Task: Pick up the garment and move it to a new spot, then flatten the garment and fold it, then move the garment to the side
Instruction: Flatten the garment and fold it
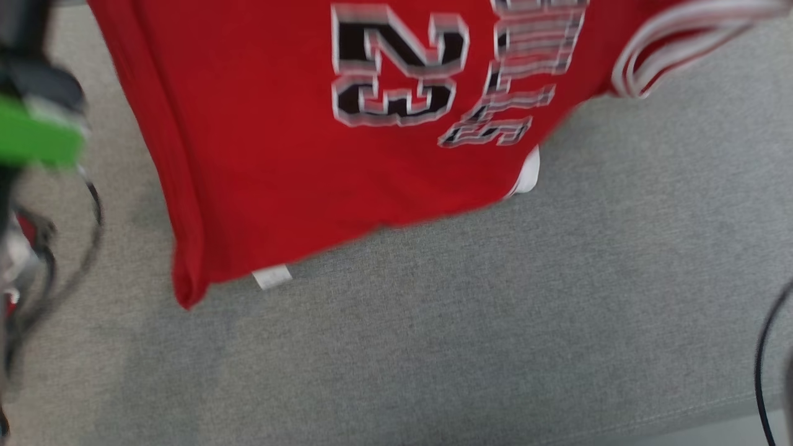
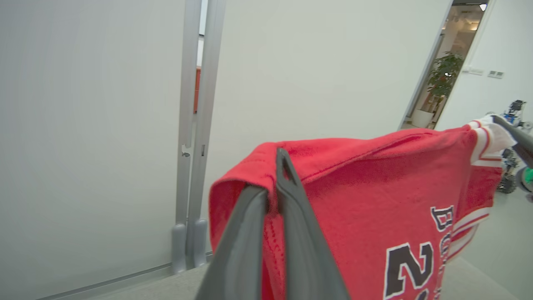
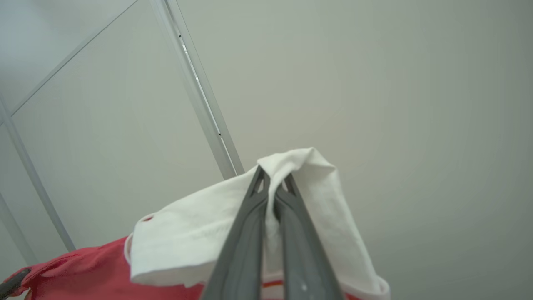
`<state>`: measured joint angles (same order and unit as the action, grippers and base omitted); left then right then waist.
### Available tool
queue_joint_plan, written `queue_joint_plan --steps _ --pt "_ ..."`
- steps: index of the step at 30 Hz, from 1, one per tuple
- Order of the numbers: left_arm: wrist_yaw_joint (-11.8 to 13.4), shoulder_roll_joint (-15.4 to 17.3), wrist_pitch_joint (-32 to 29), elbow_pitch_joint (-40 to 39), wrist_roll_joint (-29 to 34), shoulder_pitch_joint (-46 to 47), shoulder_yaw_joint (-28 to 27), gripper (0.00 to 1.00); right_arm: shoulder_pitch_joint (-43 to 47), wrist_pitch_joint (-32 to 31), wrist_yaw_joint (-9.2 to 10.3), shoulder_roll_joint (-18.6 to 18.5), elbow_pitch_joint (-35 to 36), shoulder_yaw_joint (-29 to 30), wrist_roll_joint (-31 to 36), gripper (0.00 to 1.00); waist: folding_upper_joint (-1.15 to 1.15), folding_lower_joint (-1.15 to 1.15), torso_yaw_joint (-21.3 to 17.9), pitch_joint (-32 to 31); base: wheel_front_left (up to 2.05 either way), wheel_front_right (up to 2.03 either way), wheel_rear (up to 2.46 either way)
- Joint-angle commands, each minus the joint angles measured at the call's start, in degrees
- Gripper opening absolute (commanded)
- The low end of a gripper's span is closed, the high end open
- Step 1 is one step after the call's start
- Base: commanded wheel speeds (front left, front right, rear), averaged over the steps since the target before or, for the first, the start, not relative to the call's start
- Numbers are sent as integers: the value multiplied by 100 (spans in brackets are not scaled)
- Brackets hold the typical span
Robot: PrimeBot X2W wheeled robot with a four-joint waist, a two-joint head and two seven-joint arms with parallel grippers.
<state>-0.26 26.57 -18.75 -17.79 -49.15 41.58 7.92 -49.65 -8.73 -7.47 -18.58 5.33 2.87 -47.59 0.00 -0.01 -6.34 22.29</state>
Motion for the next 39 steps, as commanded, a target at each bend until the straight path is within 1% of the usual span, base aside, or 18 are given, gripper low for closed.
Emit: queue_joint_plan --steps 1,2,3,5,6,7,8,10,12,15,18,20,23,27,30,33,35,39 --pt "-4 -41 -2 315 112 530 78 0 -607 -120 -5 316 -275 1 244 0 0 1 -47 818 0 0 0" --pt "28 -31 -24 684 316 979 146 0 -1138 -179 -5 574 -666 66 599 0 0 1 -92 936 0 0 0" --pt "15 -2 -29 959 453 1328 208 0 -1529 -154 -4 693 -943 128 896 0 0 1 -106 1018 0 0 0" --pt "26 -151 129 1637 621 1995 262 0 -2227 32 -5 1154 -1653 284 1289 0 0 1 -144 1083 0 0 0" --pt "132 -225 473 2302 884 2539 190 0 -2816 352 -3 1351 -2334 529 1661 0 0 1 -184 1058 0 0 0" --pt "146 -277 631 2641 992 2788 219 0 -3126 554 -3 1435 -2676 638 1722 0 0 1 -188 1038 0 0 0" --pt "96 -271 816 2845 1152 3000 272 0 -3358 749 -3 1485 -2925 699 1790 0 0 1 -196 1034 0 0 0" --pt "140 -287 1214 3228 1416 3466 286 0 -3820 1199 -2 1519 -3400 863 1827 0 0 1 -223 1079 0 0 0" --pt "84 -390 1573 3473 1611 3841 347 0 -4218 1607 -2 1543 -3731 835 1791 0 0 1 -202 1216 0 0 0" --pt "-28 -427 1981 3731 1748 4210 401 0 -4597 1972 -3 1570 -4040 437 1505 0 0 1 -173 1520 0 0 0" --pt "-96 -374 2403 4019 1829 4274 347 0 -4701 2187 -3 1555 -4116 -33 1065 0 0 1 -177 1728 0 0 0" --pt "-144 -367 2537 4249 1777 4120 329 0 -4523 2256 -3 1552 -4166 -330 694 0 0 1 -195 1865 0 0 0" --pt "-286 -353 2759 4527 1798 3766 410 0 -4029 2316 -3 1561 -4186 -819 421 0 0 1 -178 2020 0 0 0" --pt "-493 -328 3068 4662 1713 3010 528 0 -3001 2373 -5 1550 -3802 -1437 31 0 0 1 -171 2075 0 0 0" --pt "-616 -227 3195 4564 1652 2170 681 0 -1955 2396 -4 1303 -3312 -1838 -271 0 0 1 -186 1969 0 0 0" --pt "-661 -120 3263 4292 1555 1367 767 0 -1099 2393 -5 1019 -2799 -2014 -580 0 0 1 -199 1760 0 0 0" --pt "-667 -84 3294 4024 1481 797 769 0 -538 2396 -5 849 -2413 -1950 -775 0 0 1 -181 1594 0 0 0" --pt "-541 -94 3325 3414 1351 -307 717 0 552 2397 -4 546 -1840 -1833 -982 0 0 1 -131 1062 0 0 0"
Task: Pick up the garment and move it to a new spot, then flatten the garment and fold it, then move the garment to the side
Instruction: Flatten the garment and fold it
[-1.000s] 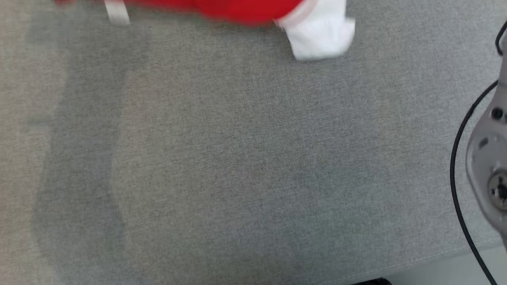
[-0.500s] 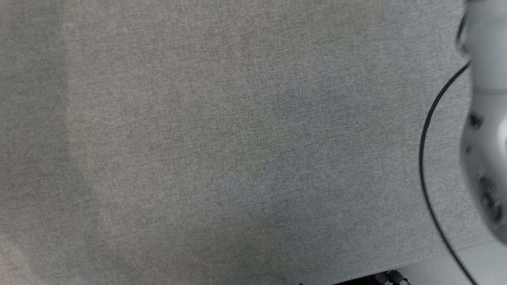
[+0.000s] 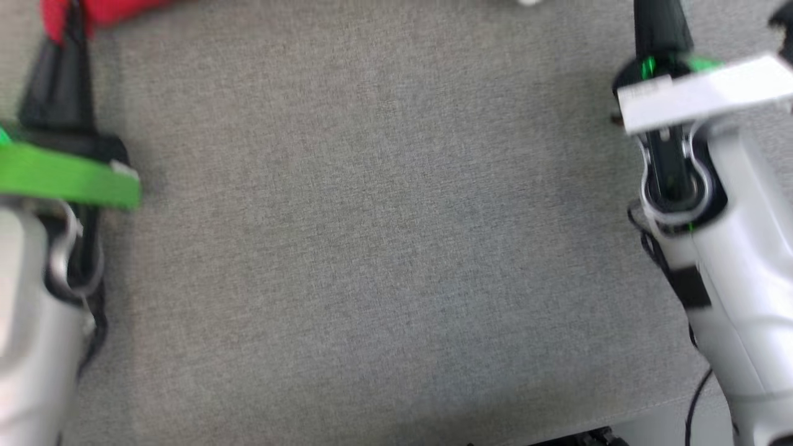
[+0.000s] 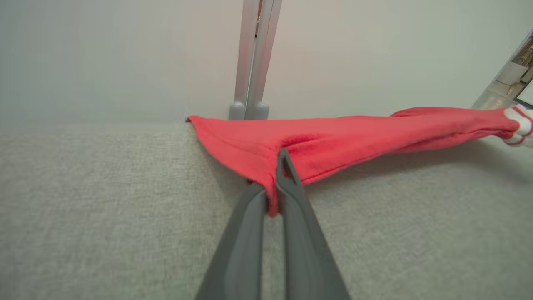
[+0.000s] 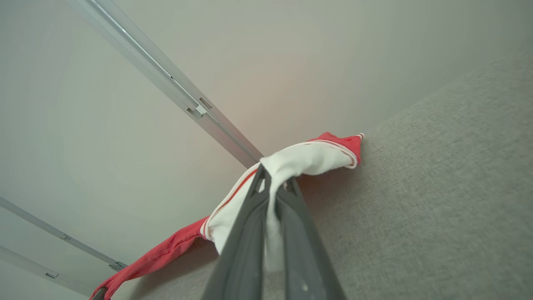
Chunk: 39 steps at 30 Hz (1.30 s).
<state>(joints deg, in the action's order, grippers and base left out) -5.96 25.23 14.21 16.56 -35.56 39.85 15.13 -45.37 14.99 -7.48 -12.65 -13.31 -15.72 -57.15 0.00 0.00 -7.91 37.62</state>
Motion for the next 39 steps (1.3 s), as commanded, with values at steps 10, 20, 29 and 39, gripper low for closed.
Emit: queue_joint_plan --steps 10,20,29,39 --pt "920 -190 -117 -1338 -22 -3619 483 0 3192 26 -2 -541 515 1 -16 0 0 0 -8 -2191 0 0 0" --pt "1359 -759 -120 -1920 -435 -5650 849 0 5624 23 -2 -259 977 712 305 0 0 0 228 -2646 0 0 0" --pt "1548 -616 -793 -2601 -694 -5214 691 0 4905 -103 -3 -343 1171 996 643 0 0 0 272 -2498 0 0 0" --pt "1600 -529 -1625 -2569 -947 -4277 638 0 3237 -785 -3 -643 570 451 1260 0 0 0 417 -2238 0 0 0"
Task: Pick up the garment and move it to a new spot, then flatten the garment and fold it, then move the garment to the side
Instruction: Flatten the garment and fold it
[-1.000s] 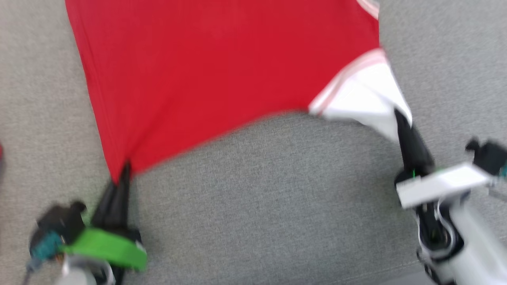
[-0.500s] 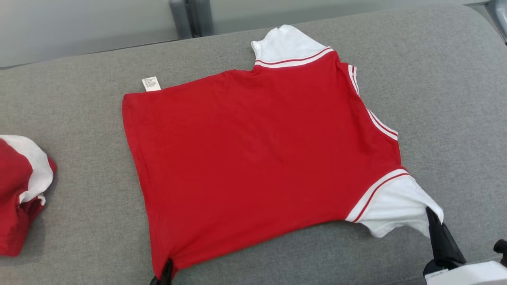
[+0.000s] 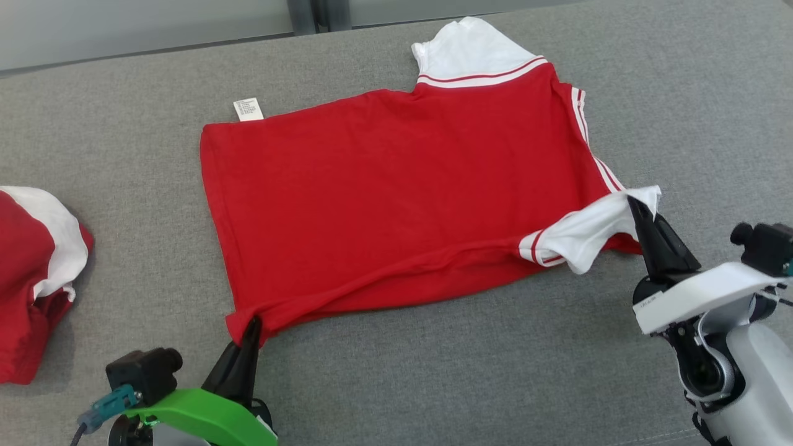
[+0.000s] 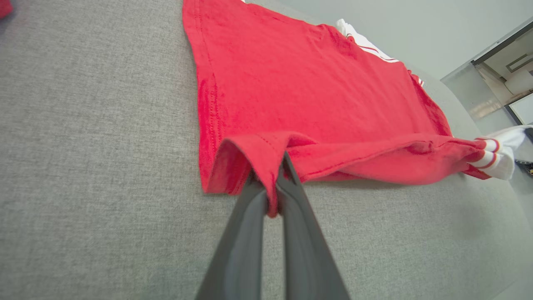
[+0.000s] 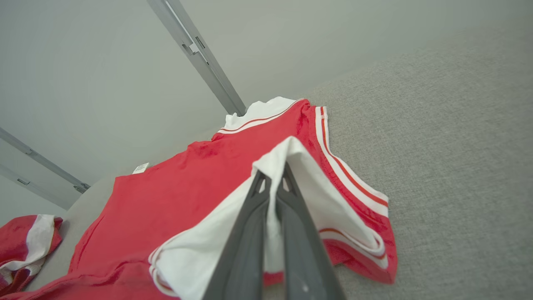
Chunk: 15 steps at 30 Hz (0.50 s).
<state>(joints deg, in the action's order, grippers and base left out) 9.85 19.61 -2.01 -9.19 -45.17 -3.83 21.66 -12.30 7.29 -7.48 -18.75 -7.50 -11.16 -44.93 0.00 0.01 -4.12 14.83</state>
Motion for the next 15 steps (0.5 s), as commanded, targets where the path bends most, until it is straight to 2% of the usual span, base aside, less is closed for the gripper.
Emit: queue_joint_plan --steps 1,9,15 --pt "28 45 -76 35 33 198 8 0 -229 -83 -3 -79 -68 -43 87 0 0 -1 54 67 0 0 0" --pt "-40 151 -590 423 20 900 91 0 -1321 -628 -3 -343 -536 -441 319 0 0 -1 183 248 0 0 0" --pt "-211 198 -855 921 71 1452 209 0 -2013 -813 -3 -341 -1098 -801 471 0 0 -1 258 451 0 0 0"
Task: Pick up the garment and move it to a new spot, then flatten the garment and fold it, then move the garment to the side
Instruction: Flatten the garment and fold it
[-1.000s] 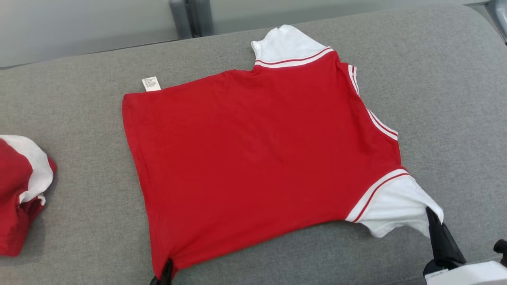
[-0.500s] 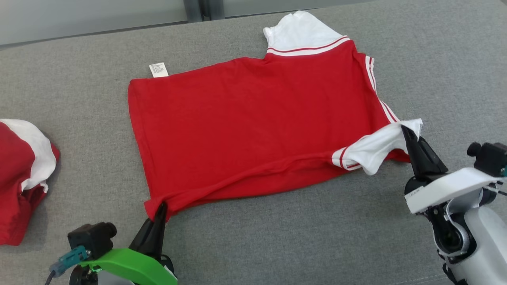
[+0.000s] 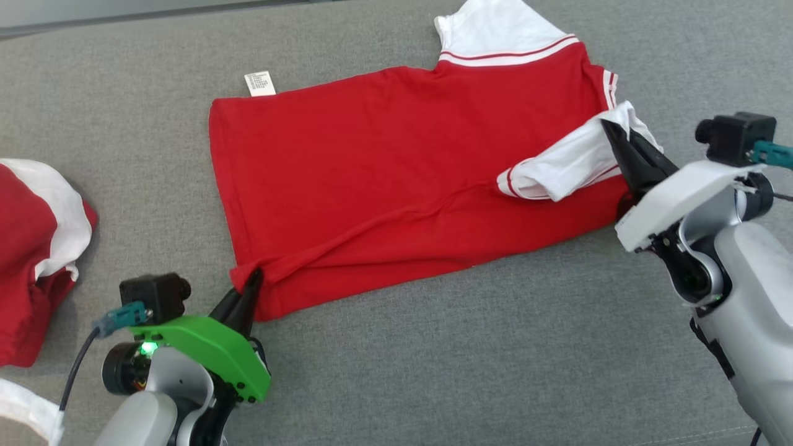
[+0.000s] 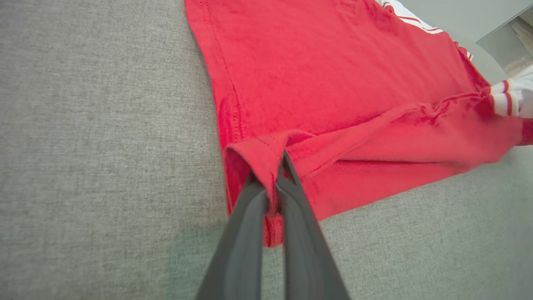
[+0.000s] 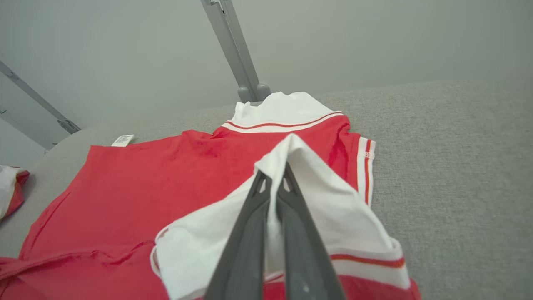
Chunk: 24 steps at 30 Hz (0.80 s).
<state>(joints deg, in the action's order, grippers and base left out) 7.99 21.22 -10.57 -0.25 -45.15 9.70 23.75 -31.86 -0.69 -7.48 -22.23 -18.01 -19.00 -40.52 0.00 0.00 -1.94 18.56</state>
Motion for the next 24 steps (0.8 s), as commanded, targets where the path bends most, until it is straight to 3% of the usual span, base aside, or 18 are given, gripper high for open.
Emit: queue_joint_plan --steps 1,2,3,4,5,8,13,18,24 --pt "-58 25 -7 116 64 203 -5 0 -163 -30 -3 19 -164 -101 70 0 0 0 47 114 0 0 0" --pt "-89 28 -4 175 92 284 3 0 -247 -28 -3 28 -227 -170 90 0 0 0 54 152 0 0 0" --pt "-136 22 30 228 108 367 20 29 -334 30 -3 32 -314 -218 133 82 0 0 62 188 0 0 0" --pt "-157 -8 80 284 96 425 3 56 -387 56 -3 8 -397 -262 191 100 0 0 71 213 0 0 0" --pt "-133 -21 117 378 104 470 -32 100 -437 170 -3 -18 -480 -289 291 100 0 0 77 231 0 0 0" --pt "-84 36 207 486 129 479 -92 100 -456 486 -3 -65 -548 -336 516 100 0 0 55 248 0 0 0" --pt "-4 206 426 128 3 -134 -300 100 19 755 -2 -443 -226 -308 874 100 0 0 -73 206 0 0 0" --pt "126 246 577 -501 -190 -866 -456 100 826 438 -2 -770 154 -33 1133 100 0 0 -133 179 0 0 0" --pt "154 116 560 -670 -272 -1044 -351 100 1294 64 -2 -756 416 306 1424 100 0 0 -90 271 0 0 0"
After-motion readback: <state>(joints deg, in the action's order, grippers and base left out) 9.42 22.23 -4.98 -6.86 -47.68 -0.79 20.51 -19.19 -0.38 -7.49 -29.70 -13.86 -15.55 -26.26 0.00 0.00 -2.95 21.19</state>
